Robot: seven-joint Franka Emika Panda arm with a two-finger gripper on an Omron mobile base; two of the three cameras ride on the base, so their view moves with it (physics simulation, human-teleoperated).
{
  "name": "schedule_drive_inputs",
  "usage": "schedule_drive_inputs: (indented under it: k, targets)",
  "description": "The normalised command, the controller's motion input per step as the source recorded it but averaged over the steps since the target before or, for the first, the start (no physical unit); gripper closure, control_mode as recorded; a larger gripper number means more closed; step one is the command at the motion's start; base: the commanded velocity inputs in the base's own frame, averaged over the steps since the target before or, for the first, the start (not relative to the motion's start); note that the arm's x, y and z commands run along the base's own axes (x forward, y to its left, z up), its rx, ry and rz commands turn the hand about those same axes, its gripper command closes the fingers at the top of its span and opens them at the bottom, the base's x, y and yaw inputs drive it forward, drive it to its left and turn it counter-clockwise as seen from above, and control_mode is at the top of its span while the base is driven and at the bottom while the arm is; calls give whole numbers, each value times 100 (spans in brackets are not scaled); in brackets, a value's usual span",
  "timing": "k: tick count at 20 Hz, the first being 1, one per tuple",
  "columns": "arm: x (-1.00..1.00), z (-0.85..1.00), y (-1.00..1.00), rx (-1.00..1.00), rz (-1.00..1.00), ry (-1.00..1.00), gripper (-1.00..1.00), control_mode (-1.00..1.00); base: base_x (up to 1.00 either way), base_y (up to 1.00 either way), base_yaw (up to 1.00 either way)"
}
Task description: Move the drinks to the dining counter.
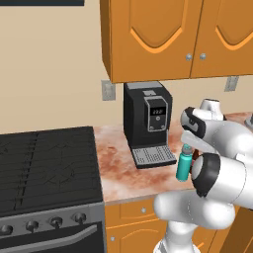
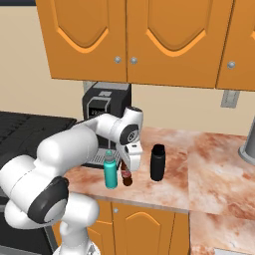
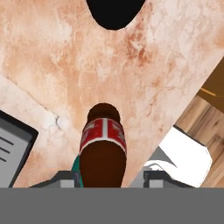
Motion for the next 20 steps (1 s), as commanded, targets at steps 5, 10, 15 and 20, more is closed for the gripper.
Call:
schedule_drive_inputs:
  k: [5, 10, 15, 20]
  targets:
    - [0, 0, 0, 0, 0, 0, 100, -100, 0, 0, 0]
    - [-1, 3, 0, 0, 0, 1, 100, -100, 0, 0, 0]
    - [-21, 62, -7, 0, 0, 0, 100, -100, 0, 0, 0]
    - [-85, 67, -31, 5, 0, -4, 100, -100, 0, 0, 0]
